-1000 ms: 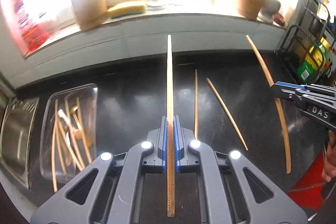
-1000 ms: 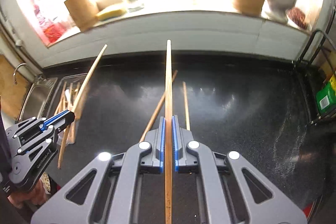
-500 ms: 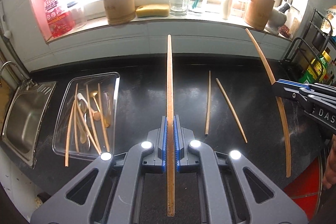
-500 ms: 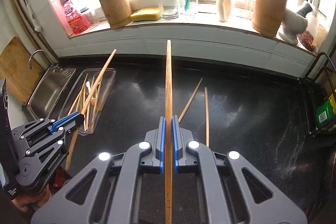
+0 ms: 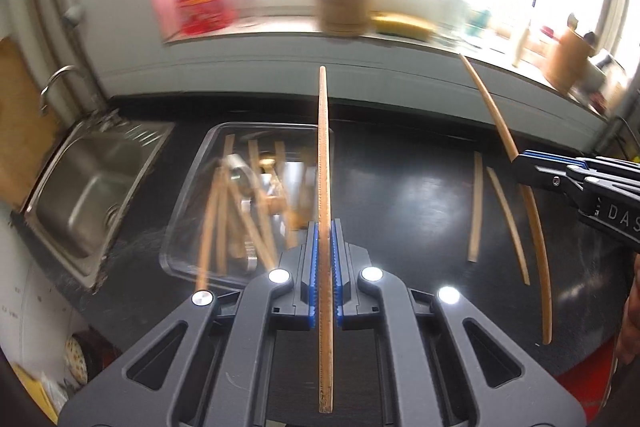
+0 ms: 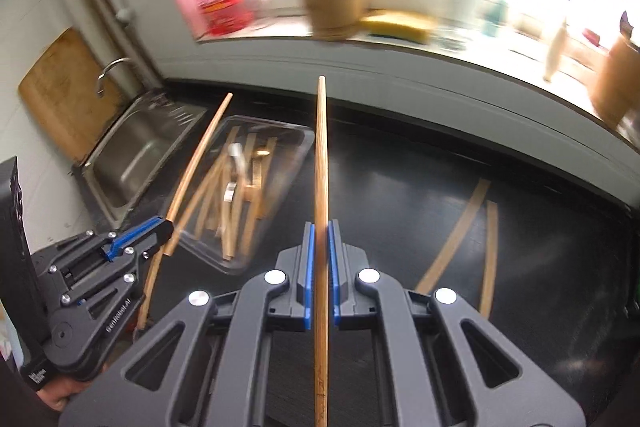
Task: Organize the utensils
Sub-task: 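Carry both chopsticks over the clear tray with both tools, then open both tools to drop the chopsticks into the clear tray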
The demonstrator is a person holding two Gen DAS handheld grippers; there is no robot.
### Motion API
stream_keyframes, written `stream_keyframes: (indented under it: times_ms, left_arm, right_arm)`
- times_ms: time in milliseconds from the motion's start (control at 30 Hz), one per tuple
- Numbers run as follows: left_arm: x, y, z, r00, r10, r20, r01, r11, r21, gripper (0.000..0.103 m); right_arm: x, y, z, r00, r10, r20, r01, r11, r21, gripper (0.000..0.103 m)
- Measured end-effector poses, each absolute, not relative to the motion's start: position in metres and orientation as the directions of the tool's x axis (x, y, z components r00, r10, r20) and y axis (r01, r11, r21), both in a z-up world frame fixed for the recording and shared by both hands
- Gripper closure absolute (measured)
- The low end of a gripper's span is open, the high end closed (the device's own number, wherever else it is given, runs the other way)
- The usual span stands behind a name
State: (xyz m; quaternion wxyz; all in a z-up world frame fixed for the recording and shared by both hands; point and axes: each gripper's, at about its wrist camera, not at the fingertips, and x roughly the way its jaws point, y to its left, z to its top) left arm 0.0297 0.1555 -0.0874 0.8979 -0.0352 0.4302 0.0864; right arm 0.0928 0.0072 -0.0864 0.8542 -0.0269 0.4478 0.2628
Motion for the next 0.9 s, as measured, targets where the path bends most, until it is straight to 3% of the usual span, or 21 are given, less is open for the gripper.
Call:
stream_keyframes:
  times_ms: [333,567,900]
  left_arm:
    - [0.031,0.246,-0.112,0.550,0.205,-0.810,-0.361,0.933,-0.009,0.097]
    - [0.059,0.269,-0.137,0.530,0.188,-0.827,-0.384,0.923,-0.036,0.097]
    - [0.107,0.292,-0.176,0.480,0.173,-0.860,-0.399,0.916,-0.038,0.097]
  right_arm:
    - [0.136,0.125,-0.120,0.297,0.501,-0.813,-0.577,0.772,0.265,0.096]
    - [0.172,0.161,-0.150,0.179,0.527,-0.831,-0.559,0.749,0.355,0.095]
    - [0.215,0.186,-0.179,0.143,0.479,-0.866,-0.581,0.749,0.318,0.096]
